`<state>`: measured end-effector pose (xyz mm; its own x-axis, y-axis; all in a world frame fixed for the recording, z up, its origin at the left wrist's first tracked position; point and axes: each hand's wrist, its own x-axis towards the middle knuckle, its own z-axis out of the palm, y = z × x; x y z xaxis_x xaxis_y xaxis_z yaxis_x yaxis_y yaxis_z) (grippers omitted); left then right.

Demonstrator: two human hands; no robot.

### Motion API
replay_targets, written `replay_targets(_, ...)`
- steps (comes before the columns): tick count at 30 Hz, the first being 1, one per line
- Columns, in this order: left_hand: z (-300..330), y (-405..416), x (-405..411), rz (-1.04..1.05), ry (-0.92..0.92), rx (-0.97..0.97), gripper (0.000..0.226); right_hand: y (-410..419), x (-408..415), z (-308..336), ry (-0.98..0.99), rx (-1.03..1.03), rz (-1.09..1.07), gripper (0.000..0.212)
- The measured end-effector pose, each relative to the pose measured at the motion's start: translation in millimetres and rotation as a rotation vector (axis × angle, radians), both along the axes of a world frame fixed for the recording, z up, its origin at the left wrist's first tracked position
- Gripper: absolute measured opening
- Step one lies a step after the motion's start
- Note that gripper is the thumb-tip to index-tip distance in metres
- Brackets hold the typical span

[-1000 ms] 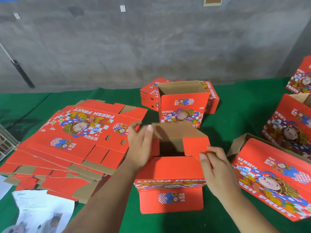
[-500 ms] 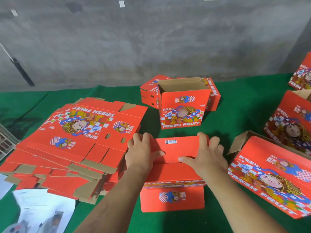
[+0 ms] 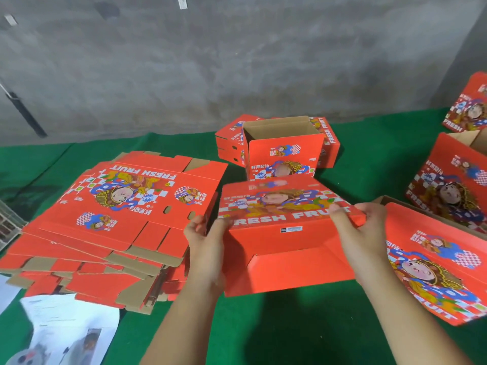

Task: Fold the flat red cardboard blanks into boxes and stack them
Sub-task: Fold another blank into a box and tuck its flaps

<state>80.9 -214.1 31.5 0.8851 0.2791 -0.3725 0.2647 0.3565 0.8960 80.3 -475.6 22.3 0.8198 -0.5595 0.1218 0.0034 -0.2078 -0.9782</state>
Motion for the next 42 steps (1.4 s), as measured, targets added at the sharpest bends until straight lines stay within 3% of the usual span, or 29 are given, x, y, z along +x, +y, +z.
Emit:
replay_targets(1,5.8,3.2,0.0,-0.159,0.09,-0.148,0.059,-1.8,-3.1,-2.1,-0.058,0.03,0.003,0.04)
replay_targets(3,13.9,7.3,-5.6,-0.454,0.16,-0.276,0.047,-4.7,-8.4,-8.6,-0.14,0.1,0.056,0.032)
replay_targets(4,10.0,6.6,-8.2,-0.496,0.121,-0.229,0.045,-6.5,-11.0,-12.5,-0.164,0.142,0.098,0.034)
replay_targets(7,-5.3,9.5,-12.3,-0.451,-0.117,-0.048,0.067,-19.0,-15.1,-23.0,-0.13,0.284,0.248,0.04)
replay_targets(10,-13.0,20.7,-11.7,-0.522,-0.305,0.034,0.085,-32.6,-16.3,-22.2,0.045,0.43,0.402,0.031)
replay_targets(12,-13.8,22.6,-11.2,-0.527,-0.376,0.112,0.088,-35.2,-16.4,-22.2,0.133,0.519,0.479,0.039)
replay_targets(15,-11.4,16.1,-6.4,-0.394,-0.381,0.21,0.081,-25.4,-19.3,-25.9,0.142,0.409,0.494,0.034)
replay_targets(18,-18.1,14.9,-1.3,-0.419,-0.405,0.288,0.089,-11.8,-22.0,-36.3,0.114,0.287,0.449,0.035)
replay_targets(22,-34.7,20.0,-3.6,-0.432,-0.438,0.426,0.098,-11.7,-21.5,-48.4,0.092,0.214,0.482,0.049)
replay_targets(24,-44.7,19.0,-4.4,-0.386,-0.396,0.468,0.088,-10.1,-17.9,-54.1,0.091,0.184,0.471,0.051)
replay_targets(30,-43.2,6.0,-4.7,-0.312,-0.382,0.318,0.076,-2.7,0.5,-62.4,0.044,0.16,0.367,0.048)
replay_targets(32,-36.3,6.2,5.2,-0.294,-0.364,0.443,0.07,-4.7,9.9,-55.8,0.012,0.143,0.311,0.052)
replay_targets(34,-27.1,5.1,19.2,-0.264,-0.237,0.734,0.055,-6.2,22.5,-53.9,0.035,0.055,0.256,0.055)
replay_targets(35,-25.5,4.5,23.9,-0.28,-0.182,0.737,0.043,-7.1,29.3,-55.8,0.075,-0.01,0.224,0.055)
replay_targets(37,-26.9,0.5,27.0,-0.352,-0.164,0.498,0.024,-9.8,40.4,-63.0,0.186,-0.107,0.153,0.053)
replay_targets(42,-52.1,-10.9,23.9,-0.368,-0.159,0.271,0.052,-6.6,49.3,-79.8,0.295,0.08,0.111,0.048)
